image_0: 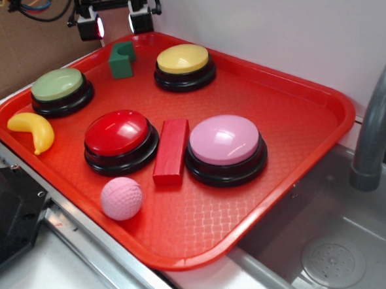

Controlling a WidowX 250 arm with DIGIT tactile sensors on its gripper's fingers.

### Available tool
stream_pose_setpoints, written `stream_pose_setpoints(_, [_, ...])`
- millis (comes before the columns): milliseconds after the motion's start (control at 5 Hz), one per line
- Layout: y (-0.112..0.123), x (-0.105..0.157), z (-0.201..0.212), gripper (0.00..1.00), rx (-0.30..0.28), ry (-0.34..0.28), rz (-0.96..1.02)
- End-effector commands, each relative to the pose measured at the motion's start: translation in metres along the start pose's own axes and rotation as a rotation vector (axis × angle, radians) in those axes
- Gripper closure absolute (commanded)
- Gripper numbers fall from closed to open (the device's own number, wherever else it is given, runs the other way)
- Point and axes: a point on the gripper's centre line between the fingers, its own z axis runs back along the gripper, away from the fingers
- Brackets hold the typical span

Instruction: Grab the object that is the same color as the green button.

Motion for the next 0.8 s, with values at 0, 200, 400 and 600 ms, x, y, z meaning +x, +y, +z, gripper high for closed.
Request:
stream_pose_setpoints(0, [0.021,0.016,0.000,0.00,-0.085,0.001,0.005])
stream_pose_setpoints(200, [0.022,0.013,-0.009,0.00,-0.075,0.011,0.004])
stream_pose_setpoints(400, [0.020,0.011,-0.015,0.88,-0.071,0.010,-0.014])
stream_pose_setpoints(600, [0.014,0.005,-0.022,1.00,-0.059,0.017,-0.033])
